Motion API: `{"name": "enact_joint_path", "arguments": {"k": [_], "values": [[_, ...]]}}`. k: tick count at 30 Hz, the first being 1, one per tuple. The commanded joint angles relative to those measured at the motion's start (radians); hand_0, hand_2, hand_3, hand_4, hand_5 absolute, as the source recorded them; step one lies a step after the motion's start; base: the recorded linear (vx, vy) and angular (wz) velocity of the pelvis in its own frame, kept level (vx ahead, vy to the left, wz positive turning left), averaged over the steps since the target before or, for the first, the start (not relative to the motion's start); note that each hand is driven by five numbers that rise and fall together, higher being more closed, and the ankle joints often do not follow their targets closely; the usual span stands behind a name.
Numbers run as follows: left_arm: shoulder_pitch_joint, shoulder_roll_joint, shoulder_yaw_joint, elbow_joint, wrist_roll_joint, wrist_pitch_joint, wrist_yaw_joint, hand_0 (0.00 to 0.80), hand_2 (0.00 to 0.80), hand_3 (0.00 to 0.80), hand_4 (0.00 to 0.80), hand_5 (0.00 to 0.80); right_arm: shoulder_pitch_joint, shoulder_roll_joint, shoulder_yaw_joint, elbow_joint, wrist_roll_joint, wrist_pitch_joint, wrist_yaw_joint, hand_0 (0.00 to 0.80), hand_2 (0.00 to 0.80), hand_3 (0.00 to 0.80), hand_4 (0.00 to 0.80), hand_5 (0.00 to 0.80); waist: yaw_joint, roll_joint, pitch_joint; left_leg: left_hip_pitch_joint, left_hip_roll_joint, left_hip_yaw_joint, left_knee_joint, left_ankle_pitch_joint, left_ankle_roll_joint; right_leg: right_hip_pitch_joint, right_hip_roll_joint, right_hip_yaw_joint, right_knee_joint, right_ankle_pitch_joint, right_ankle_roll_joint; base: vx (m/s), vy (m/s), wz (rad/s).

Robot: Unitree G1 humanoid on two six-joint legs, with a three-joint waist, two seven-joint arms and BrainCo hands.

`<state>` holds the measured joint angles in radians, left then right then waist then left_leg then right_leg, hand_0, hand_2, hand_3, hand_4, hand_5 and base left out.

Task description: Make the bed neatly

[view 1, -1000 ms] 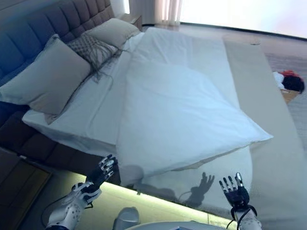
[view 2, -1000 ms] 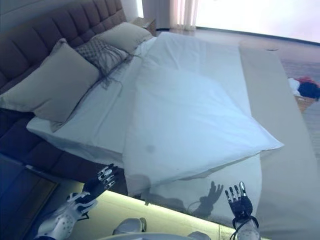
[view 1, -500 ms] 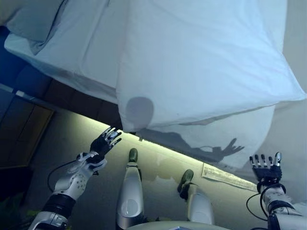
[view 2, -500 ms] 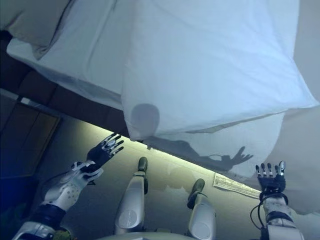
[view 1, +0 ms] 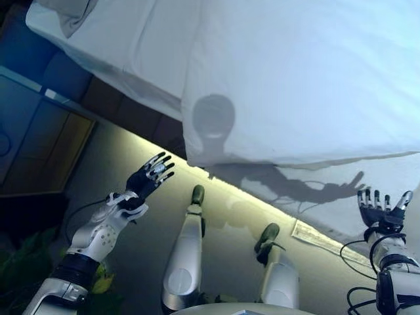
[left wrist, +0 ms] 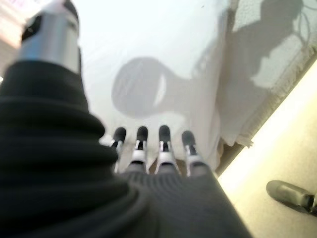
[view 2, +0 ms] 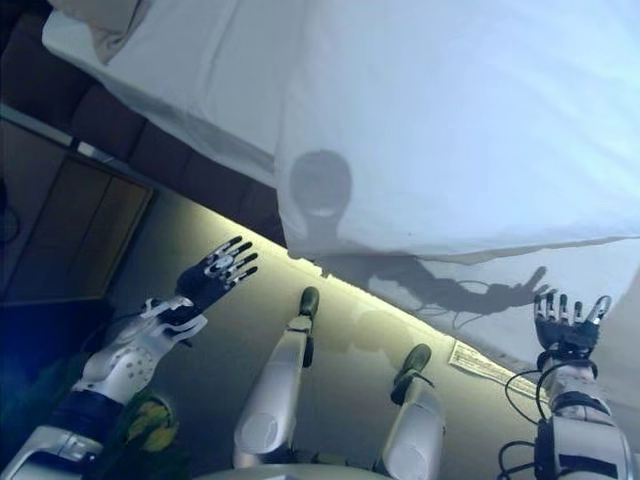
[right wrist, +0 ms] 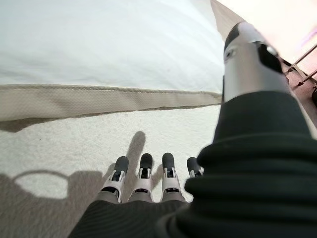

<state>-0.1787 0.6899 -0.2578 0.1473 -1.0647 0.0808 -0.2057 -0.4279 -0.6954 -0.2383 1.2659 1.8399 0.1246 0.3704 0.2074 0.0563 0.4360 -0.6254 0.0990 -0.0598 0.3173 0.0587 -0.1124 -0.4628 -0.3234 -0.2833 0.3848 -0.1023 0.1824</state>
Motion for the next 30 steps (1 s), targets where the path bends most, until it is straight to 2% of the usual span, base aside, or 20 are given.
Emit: {"name": "enact_joint_path", "arguments": {"k": [1,3,11,22,30], "values": [[-0.059,0.015,0.036,-0.048,-0.084,-0.073,0.001,0.0,0.0,0.0,0.0,0.0,-0.07,-0.122,-0.02,-0.019,-0.007,-0.017,-0.023,0.0,0.0,0.0,0.0,0.0,0.002,0.004,0.004,-0.109,0.069,-0.046,0.079,0.009,-0.075,-0.048,-0.114,0.029,-0.19,0.26,0.078,-0.029,0.062,-0.18],[-0.062,0.023,0.047,-0.054,-0.096,-0.069,-0.009,0.0,0.0,0.0,0.0,0.0,-0.085,-0.148,-0.021,0.002,-0.051,-0.018,-0.02,0.0,0.0,0.0,0.0,0.0,-0.003,0.022,0.004,-0.125,0.073,-0.022,0.075,0.017,-0.077,-0.084,-0.122,0.029,-0.166,0.252,0.078,0.009,0.039,-0.11],[-0.055,0.03,0.044,-0.082,-0.109,-0.095,-0.043,0.0,0.0,0.0,0.0,0.0,-0.148,-0.21,-0.02,0.029,-0.002,0.01,-0.003,0.0,0.0,0.0,0.0,0.0,0.011,0.051,0.025,-0.175,0.042,-0.014,0.045,0.044,-0.06,-0.199,-0.147,0.032,-0.1,0.25,0.076,-0.013,-0.037,0.05],[-0.074,0.062,0.059,-0.099,-0.149,-0.102,-0.052,0.0,0.0,0.0,0.0,0.0,-0.215,-0.26,-0.009,0.044,0.011,0.031,0.037,0.0,0.0,0.0,0.0,0.0,0.016,0.063,0.019,-0.217,0.018,-0.011,0.073,0.036,-0.039,-0.299,-0.164,0.073,-0.002,0.233,0.07,0.03,-0.037,0.07],[-0.081,0.088,0.072,-0.103,-0.168,-0.076,-0.068,0.0,0.0,0.0,0.0,0.0,-0.249,-0.278,0.0,0.033,-0.019,0.021,0.052,0.0,0.0,0.0,0.0,0.0,0.029,0.064,0.009,-0.232,-0.002,-0.032,0.087,0.037,-0.027,-0.33,-0.149,0.087,0.084,0.193,0.062,0.07,-0.067,0.12]]}}
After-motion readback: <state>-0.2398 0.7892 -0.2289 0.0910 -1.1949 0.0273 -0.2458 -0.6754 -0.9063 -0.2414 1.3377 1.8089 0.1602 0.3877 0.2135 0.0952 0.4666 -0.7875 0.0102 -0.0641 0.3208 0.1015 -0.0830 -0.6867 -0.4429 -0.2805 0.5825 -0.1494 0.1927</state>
